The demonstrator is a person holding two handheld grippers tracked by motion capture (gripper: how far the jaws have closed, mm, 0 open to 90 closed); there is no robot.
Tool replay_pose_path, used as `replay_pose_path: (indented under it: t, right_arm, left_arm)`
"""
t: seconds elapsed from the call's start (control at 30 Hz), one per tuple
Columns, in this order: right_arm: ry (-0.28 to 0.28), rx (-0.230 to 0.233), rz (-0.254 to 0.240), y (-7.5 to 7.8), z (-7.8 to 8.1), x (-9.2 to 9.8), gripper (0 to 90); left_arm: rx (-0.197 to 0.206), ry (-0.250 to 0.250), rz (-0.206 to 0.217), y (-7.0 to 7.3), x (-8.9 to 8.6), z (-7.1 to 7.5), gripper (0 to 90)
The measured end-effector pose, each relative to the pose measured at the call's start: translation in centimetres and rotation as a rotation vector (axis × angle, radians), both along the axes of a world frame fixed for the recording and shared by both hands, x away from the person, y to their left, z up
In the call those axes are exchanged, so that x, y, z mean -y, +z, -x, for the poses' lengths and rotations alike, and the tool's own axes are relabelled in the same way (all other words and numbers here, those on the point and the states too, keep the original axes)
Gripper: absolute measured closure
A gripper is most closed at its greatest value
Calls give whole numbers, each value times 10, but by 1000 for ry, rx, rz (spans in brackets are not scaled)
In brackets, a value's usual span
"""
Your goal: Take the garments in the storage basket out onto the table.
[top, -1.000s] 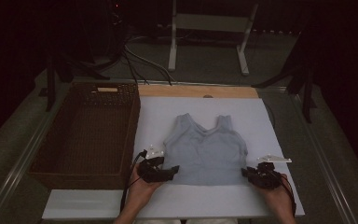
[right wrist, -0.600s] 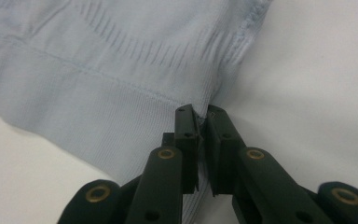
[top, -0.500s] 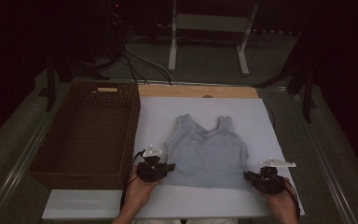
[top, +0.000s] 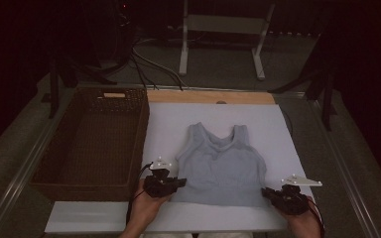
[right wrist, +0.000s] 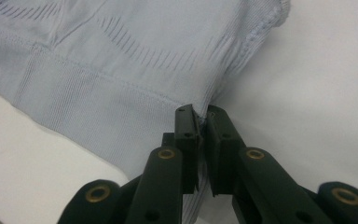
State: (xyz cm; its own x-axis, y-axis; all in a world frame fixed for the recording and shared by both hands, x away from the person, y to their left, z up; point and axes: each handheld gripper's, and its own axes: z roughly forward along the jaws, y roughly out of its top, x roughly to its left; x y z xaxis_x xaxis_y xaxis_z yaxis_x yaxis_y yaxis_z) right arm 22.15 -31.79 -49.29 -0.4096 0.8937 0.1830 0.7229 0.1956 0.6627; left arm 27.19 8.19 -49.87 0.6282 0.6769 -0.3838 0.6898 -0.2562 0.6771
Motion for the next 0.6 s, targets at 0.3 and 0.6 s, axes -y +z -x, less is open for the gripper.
replay_pose_path:
  t: [0.3,0.6]
  right_arm:
    - [23,6,-22,2,3,-3,840]
    - [23,17,-4,3,11,-1,840]
  left_arm:
    - [6,1,-14,4,-6,9,843]
    - [8,1,-32,2,-2,12,842]
